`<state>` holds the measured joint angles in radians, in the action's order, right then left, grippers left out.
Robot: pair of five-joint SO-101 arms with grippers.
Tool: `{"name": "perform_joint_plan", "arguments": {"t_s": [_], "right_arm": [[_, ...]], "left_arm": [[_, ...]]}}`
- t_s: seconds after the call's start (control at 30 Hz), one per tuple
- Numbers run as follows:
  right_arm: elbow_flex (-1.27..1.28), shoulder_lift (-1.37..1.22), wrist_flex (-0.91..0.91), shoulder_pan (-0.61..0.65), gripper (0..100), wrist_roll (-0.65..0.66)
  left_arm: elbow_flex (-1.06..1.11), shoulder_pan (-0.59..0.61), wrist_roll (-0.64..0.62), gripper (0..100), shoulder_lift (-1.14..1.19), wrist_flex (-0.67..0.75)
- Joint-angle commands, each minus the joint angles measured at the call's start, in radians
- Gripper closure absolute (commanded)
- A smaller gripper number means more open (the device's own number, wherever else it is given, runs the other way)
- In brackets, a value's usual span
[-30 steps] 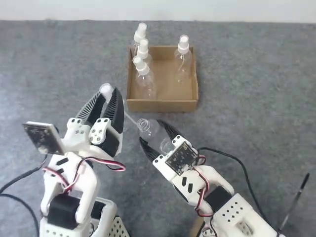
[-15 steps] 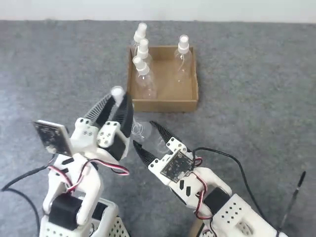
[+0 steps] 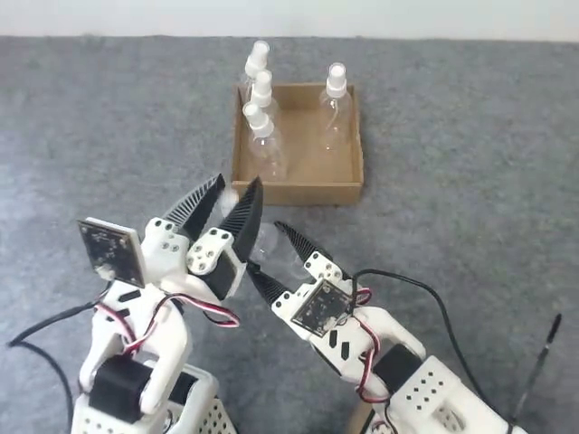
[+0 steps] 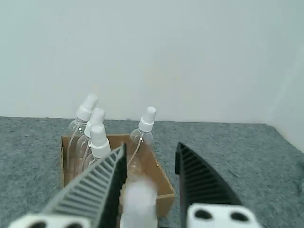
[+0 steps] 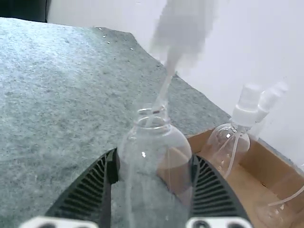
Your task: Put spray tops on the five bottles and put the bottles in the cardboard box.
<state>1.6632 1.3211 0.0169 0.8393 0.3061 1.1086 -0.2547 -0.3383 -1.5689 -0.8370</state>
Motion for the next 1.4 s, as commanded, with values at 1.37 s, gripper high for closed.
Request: {"name": "perform_joint_plan", "arguments": {"t_s": [1.37], "right_arm": [[-0.06,0.027,0.062,-0.059,94.0,-0.094]], "left_arm": [[0.174,0.224,0.014,82,-0.012,0.081]]}}
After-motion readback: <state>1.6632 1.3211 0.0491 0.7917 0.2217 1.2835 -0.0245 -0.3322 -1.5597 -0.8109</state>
